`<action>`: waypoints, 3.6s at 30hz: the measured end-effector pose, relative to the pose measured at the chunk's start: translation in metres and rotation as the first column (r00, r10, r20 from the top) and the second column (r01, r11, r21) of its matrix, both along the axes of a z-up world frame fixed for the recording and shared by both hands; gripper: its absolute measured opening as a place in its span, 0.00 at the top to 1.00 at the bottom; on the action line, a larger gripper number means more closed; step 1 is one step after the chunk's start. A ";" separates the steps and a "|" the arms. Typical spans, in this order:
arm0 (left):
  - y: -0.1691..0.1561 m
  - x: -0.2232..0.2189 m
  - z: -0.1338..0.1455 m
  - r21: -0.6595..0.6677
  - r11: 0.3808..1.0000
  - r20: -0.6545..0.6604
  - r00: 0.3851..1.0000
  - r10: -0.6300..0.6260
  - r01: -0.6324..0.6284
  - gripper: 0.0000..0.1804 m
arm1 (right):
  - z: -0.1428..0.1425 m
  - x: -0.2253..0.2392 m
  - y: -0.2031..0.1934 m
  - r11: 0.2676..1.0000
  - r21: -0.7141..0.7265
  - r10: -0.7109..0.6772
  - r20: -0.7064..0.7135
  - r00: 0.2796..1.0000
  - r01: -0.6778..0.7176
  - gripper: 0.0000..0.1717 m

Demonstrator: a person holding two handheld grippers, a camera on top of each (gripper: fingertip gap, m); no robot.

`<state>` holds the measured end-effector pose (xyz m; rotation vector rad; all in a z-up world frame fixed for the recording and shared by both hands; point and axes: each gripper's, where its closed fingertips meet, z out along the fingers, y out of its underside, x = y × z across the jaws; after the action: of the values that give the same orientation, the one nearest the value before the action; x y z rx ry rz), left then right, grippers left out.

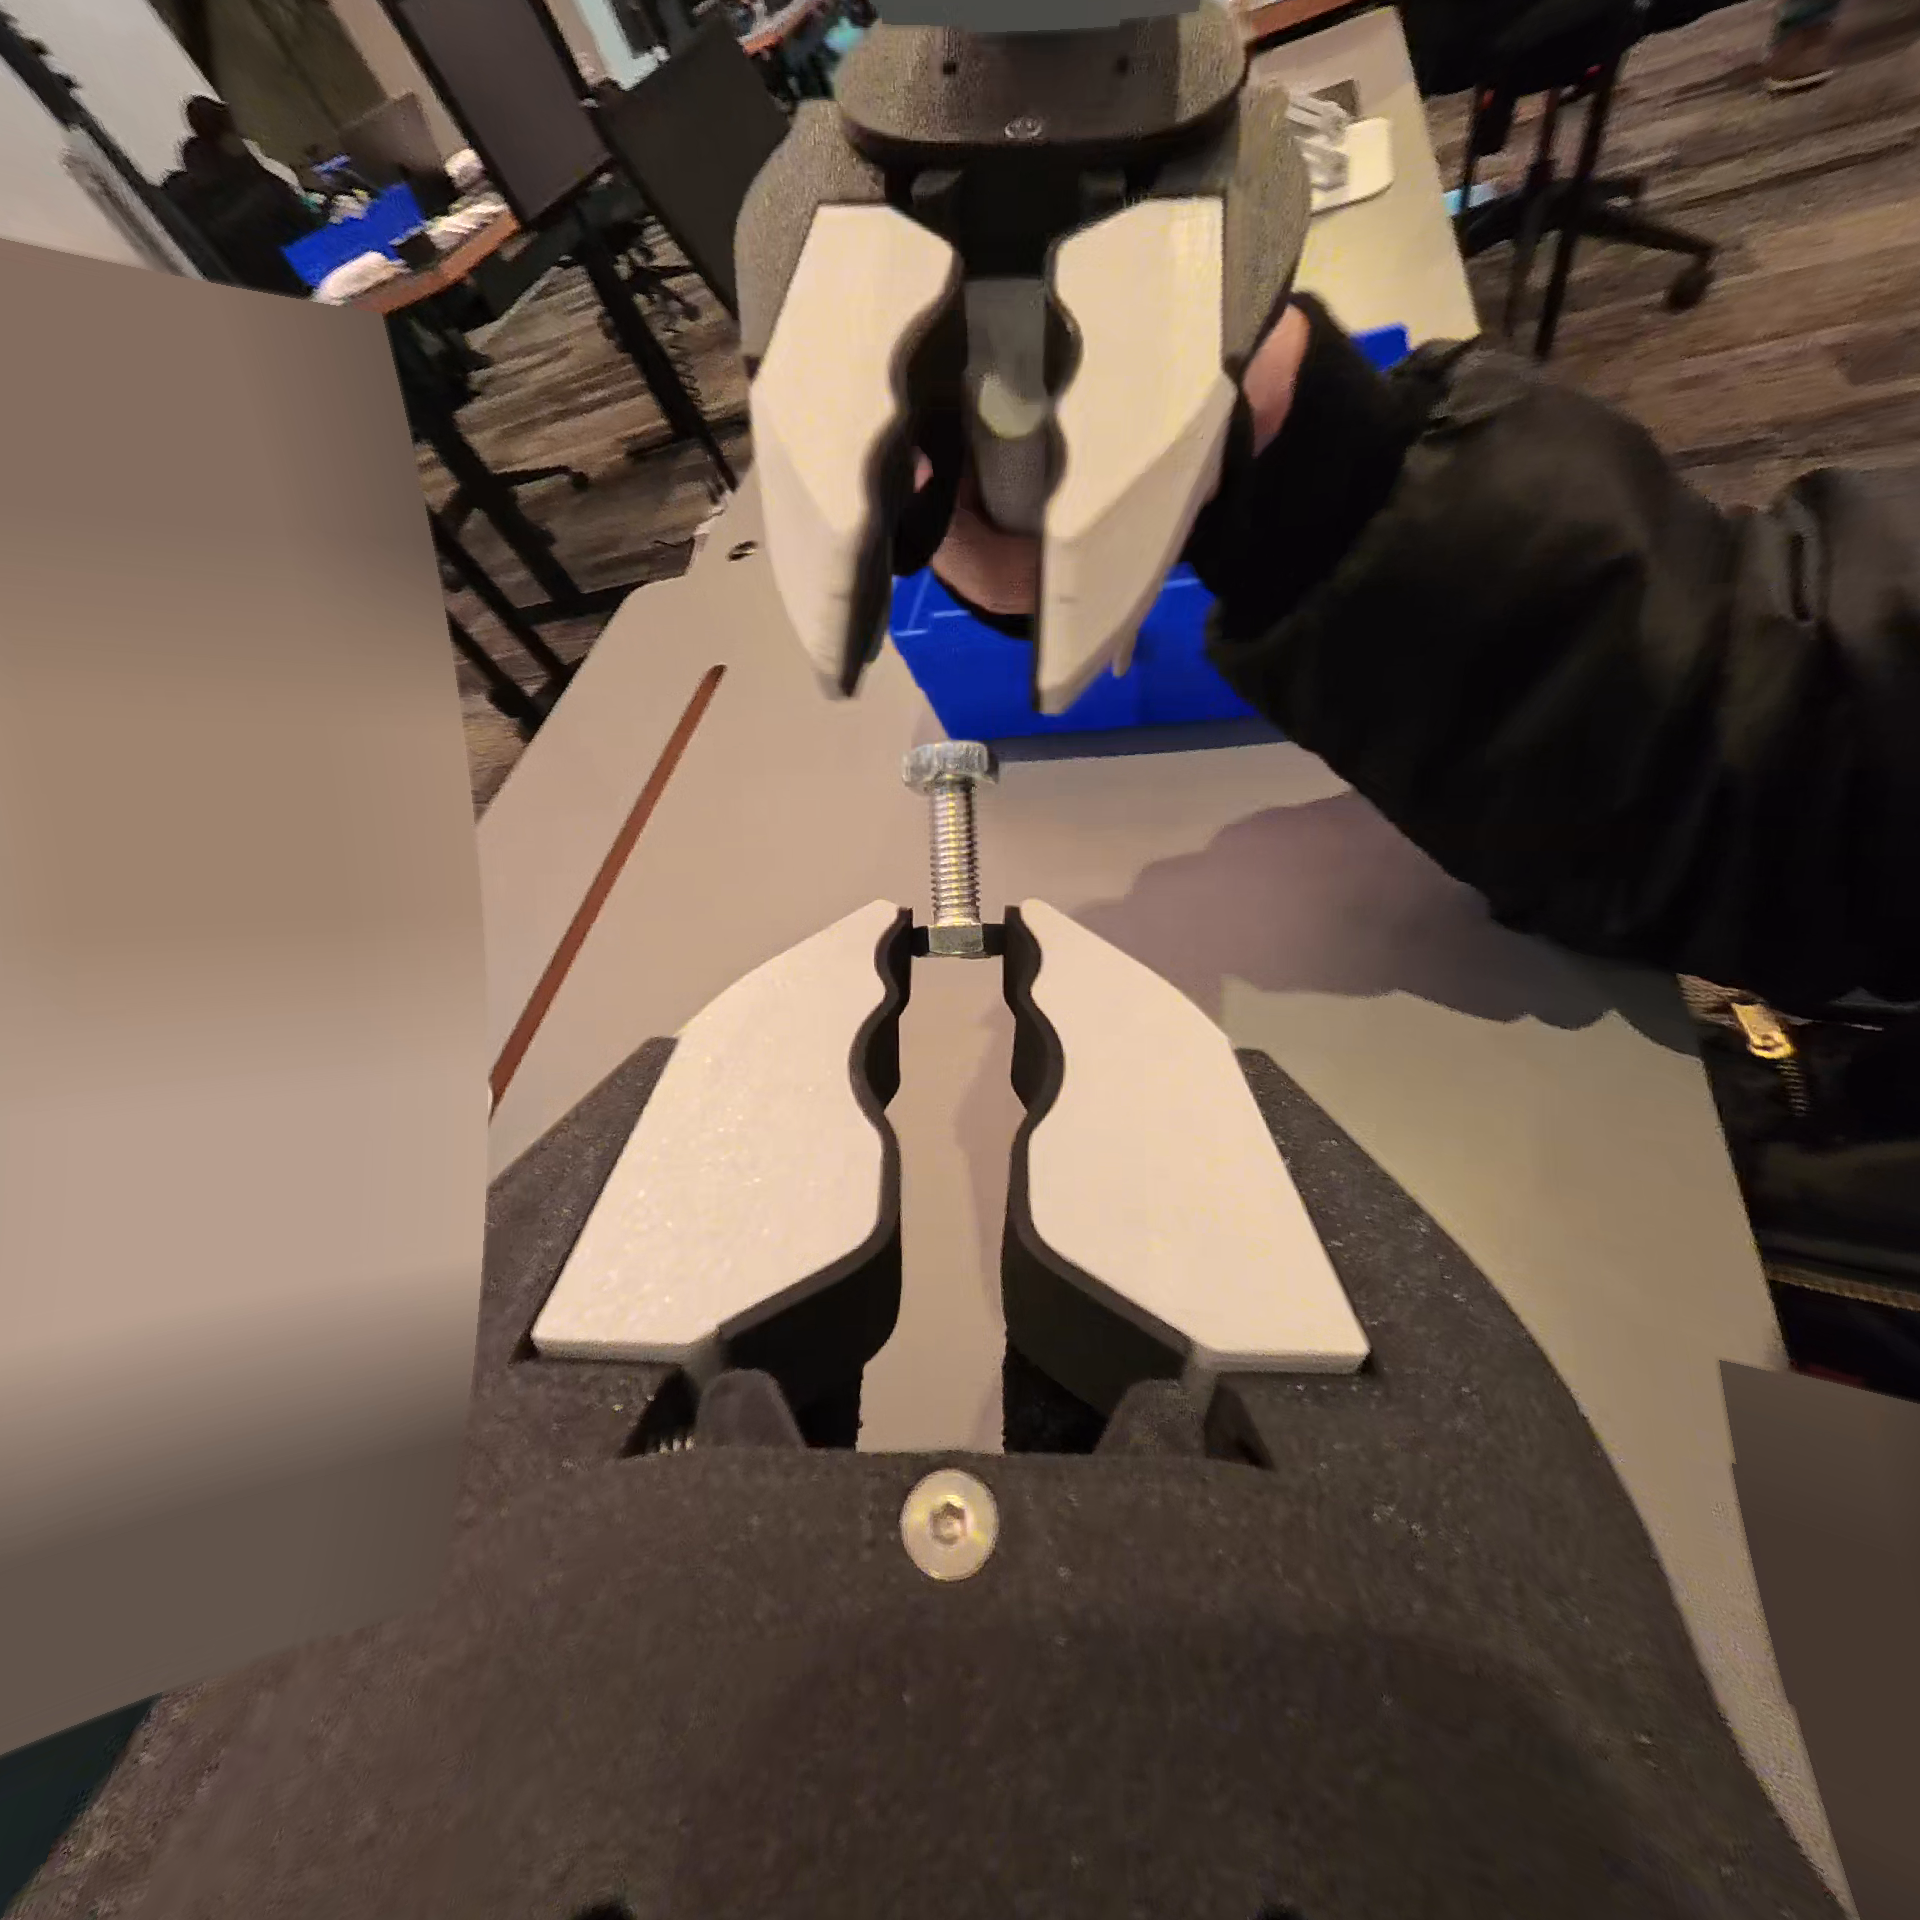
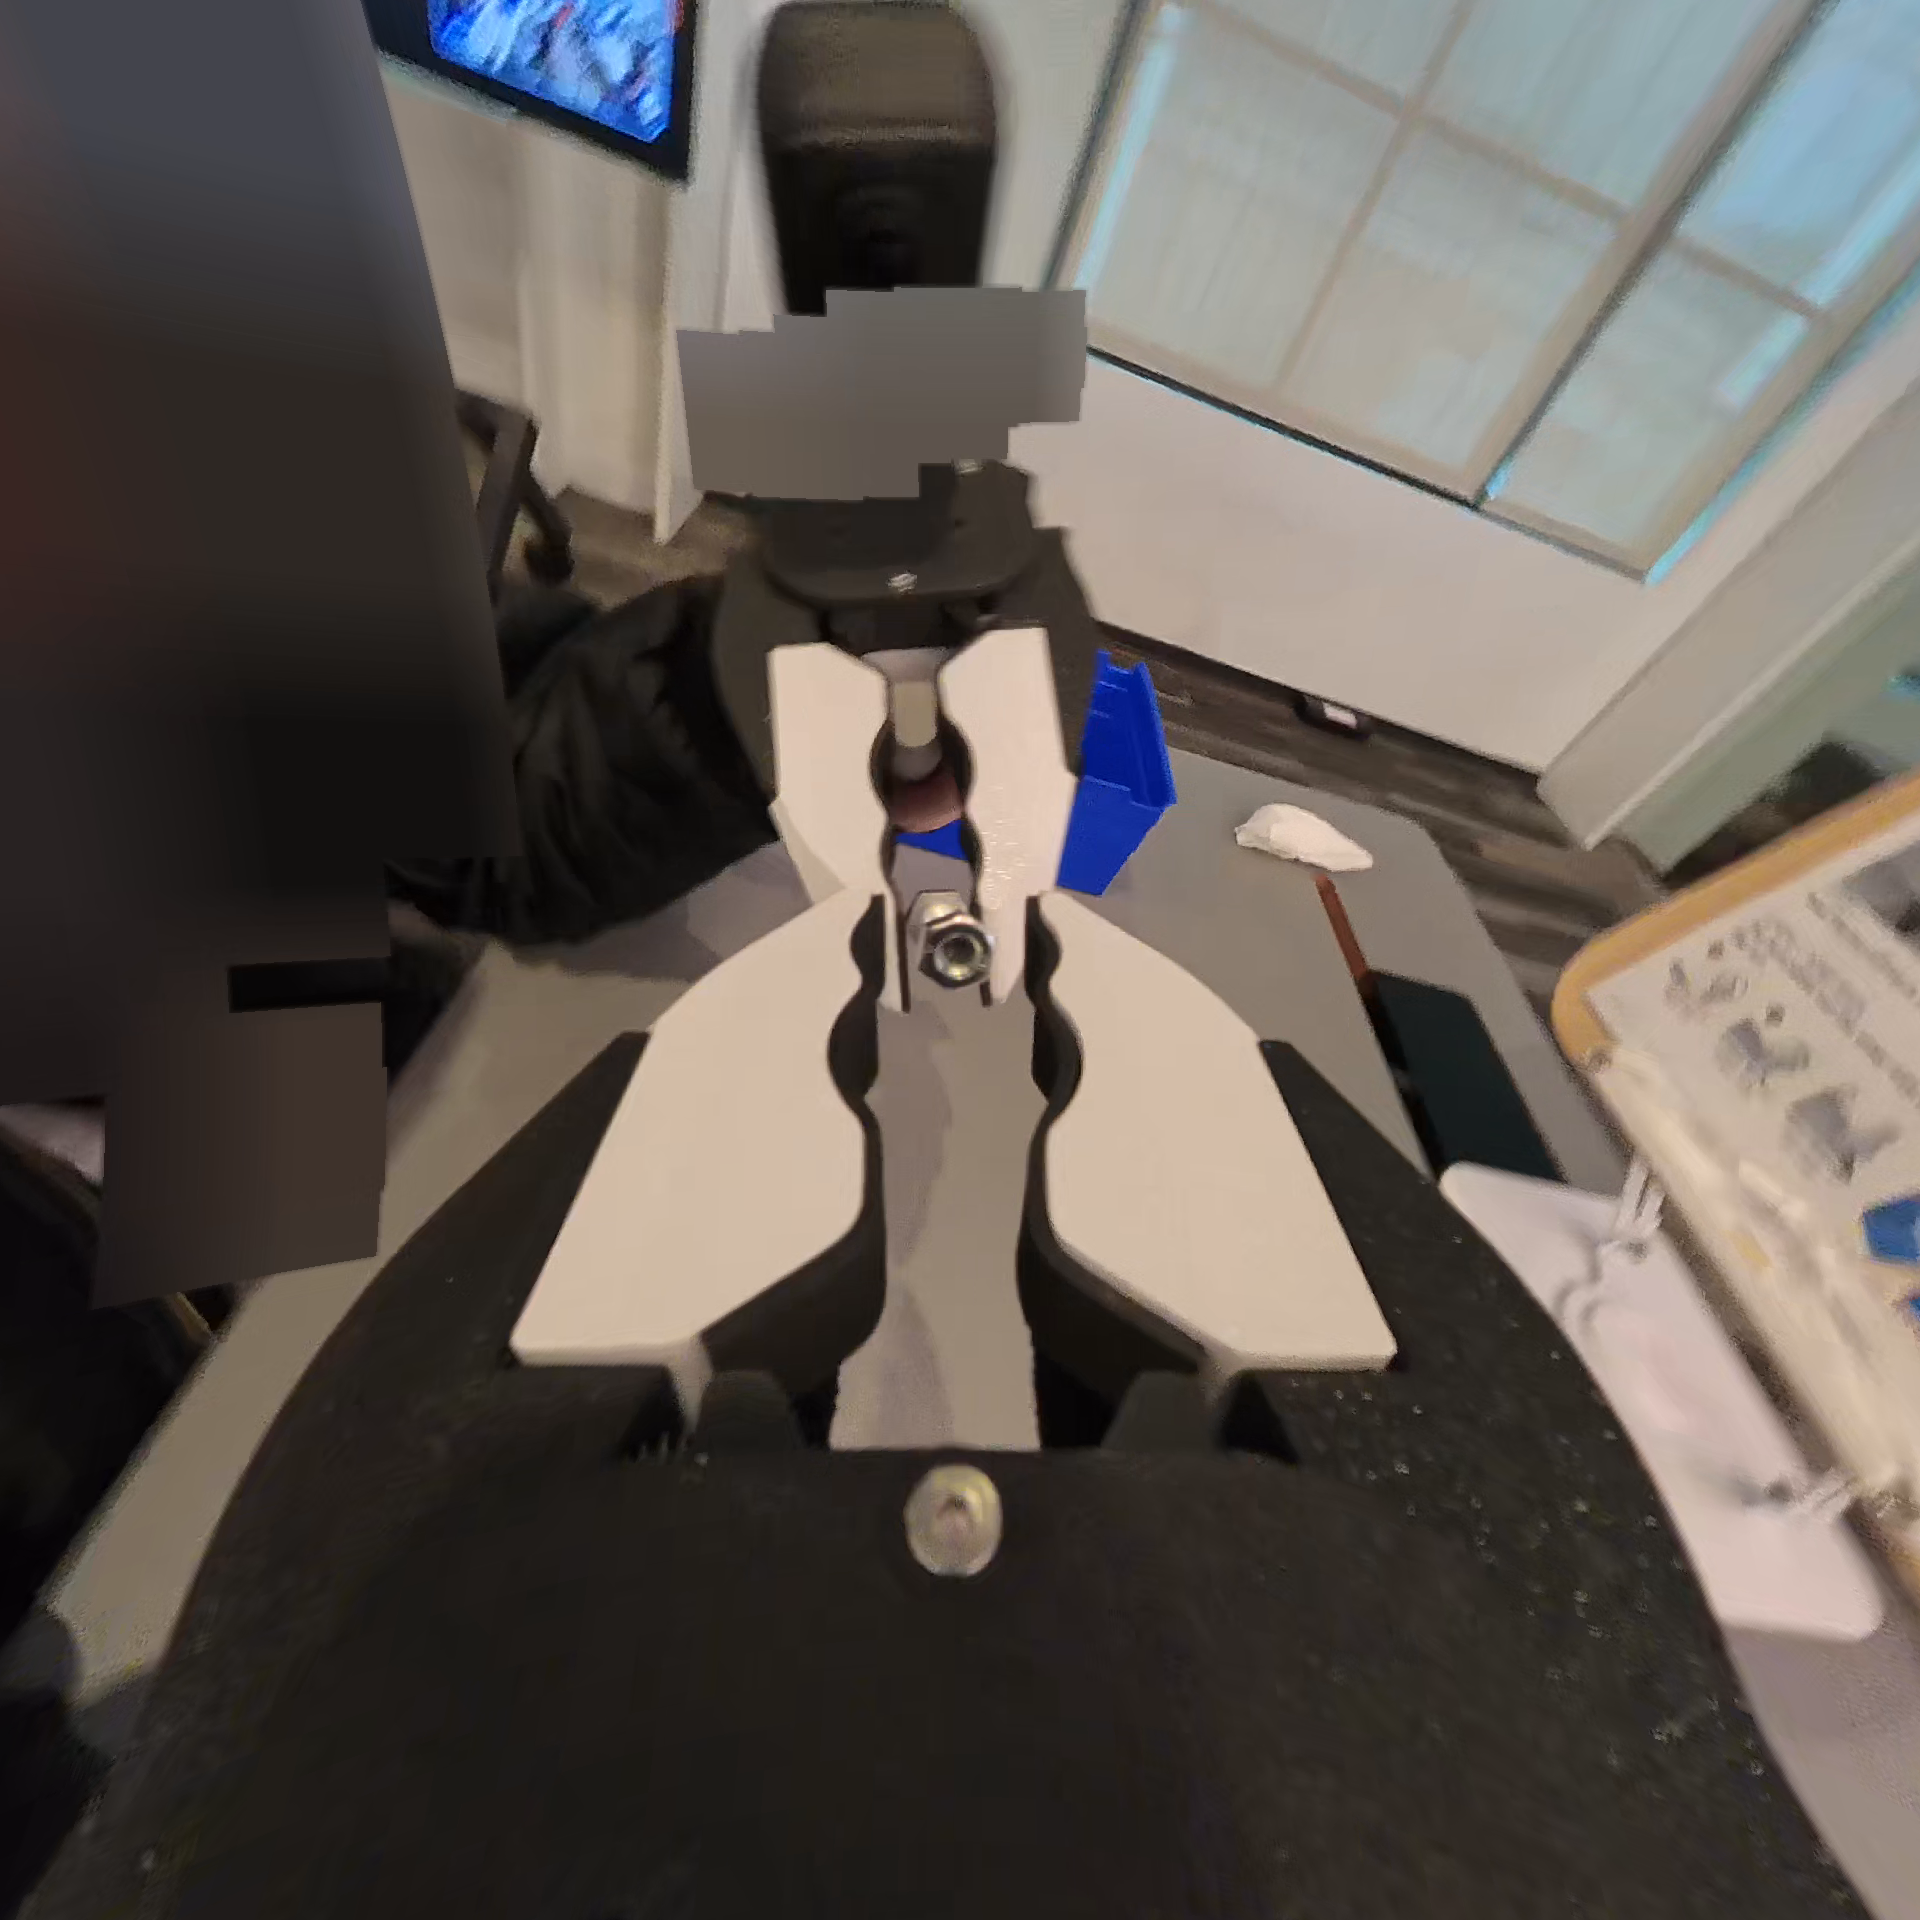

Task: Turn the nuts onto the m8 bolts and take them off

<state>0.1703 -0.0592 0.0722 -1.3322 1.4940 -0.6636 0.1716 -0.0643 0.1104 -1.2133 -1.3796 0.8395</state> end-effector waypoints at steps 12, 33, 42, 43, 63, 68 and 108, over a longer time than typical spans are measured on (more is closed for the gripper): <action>0.037 -0.007 0.009 0.230 0.940 0.021 0.967 0.254 -0.252 0.91 | -0.007 -0.005 0.038 0.798 -0.568 -0.258 -0.022 0.966 0.201 0.81; -0.027 -0.002 0.005 -0.135 0.978 0.036 0.988 -0.153 0.157 0.91 | -0.013 -0.009 -0.022 0.958 0.254 0.106 0.103 0.989 -0.130 0.92; -0.011 -0.004 0.006 -0.093 0.993 0.041 0.997 -0.071 0.075 0.91 | -0.005 -0.010 -0.009 0.992 0.118 0.030 0.040 0.999 -0.035 0.82; -0.006 -0.004 0.008 -0.080 0.996 0.048 0.998 -0.045 0.049 0.91 | -0.001 -0.008 -0.004 0.998 0.069 0.005 0.016 1.000 -0.006 0.82; 0.032 -0.010 0.005 0.149 0.966 0.000 0.977 0.214 -0.212 0.91 | -0.014 -0.008 0.035 0.803 -0.560 -0.236 0.018 0.972 0.205 0.85; 0.035 -0.010 0.005 0.185 0.955 -0.004 0.971 0.238 -0.234 0.91 | -0.016 -0.009 0.037 0.741 -0.654 -0.212 -0.014 0.977 0.152 0.85; -0.006 -0.001 0.010 -0.028 0.999 0.045 0.999 -0.020 0.021 0.91 | -0.006 -0.008 -0.004 0.988 0.139 0.062 -0.004 0.998 -0.060 0.80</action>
<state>0.1688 -0.0657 0.0822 -1.3164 1.4691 -0.7257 0.1640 -0.0679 0.1041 -1.0640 -1.4503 0.7760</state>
